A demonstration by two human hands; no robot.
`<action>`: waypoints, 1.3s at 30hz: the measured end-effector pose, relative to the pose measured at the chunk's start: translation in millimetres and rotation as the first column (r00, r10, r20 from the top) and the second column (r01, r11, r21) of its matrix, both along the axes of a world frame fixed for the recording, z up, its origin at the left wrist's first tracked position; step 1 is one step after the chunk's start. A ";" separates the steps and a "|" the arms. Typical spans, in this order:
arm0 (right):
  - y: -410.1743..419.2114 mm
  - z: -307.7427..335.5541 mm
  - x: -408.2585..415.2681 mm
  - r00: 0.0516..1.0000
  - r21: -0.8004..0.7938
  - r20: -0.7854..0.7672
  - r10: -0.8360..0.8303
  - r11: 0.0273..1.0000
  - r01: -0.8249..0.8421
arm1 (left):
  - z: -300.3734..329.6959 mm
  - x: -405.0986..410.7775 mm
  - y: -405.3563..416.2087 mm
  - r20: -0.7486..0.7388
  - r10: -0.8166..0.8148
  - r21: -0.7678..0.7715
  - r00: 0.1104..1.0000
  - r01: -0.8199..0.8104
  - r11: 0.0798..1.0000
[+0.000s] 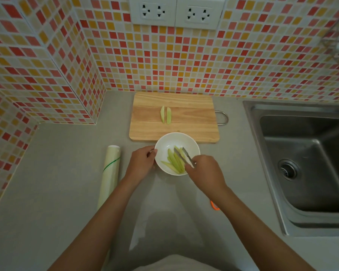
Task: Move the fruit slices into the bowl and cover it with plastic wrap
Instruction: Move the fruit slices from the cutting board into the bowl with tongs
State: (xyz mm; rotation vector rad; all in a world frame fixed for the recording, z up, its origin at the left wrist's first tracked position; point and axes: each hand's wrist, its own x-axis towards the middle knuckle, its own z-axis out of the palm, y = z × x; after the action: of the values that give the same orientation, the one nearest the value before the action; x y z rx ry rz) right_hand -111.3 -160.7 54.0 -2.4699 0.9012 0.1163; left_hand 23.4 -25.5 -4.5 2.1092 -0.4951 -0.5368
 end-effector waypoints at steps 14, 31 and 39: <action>-39.6 -19.2 155.5 0.999 -0.055 -0.033 -0.010 0.998 0.008 | 0.2 -0.1 1.2 -0.010 -0.006 -0.016 1.000 0.006 1.000; 0.7 -6.4 4.9 0.998 0.016 -0.046 0.035 0.999 -0.034 | -1.9 -0.4 0.4 -0.027 0.014 -0.039 1.000 -0.015 0.999; -27.9 15.2 89.4 0.984 0.036 0.167 -0.067 0.997 0.062 | -2.8 0.1 0.9 -0.035 0.002 -0.040 0.999 -0.003 0.999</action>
State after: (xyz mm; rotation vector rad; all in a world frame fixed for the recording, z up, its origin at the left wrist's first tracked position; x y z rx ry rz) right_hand -21.9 -188.5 69.2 -2.3782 0.8983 -0.0990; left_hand 23.5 -24.6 -7.3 2.0588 -0.4795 -0.5570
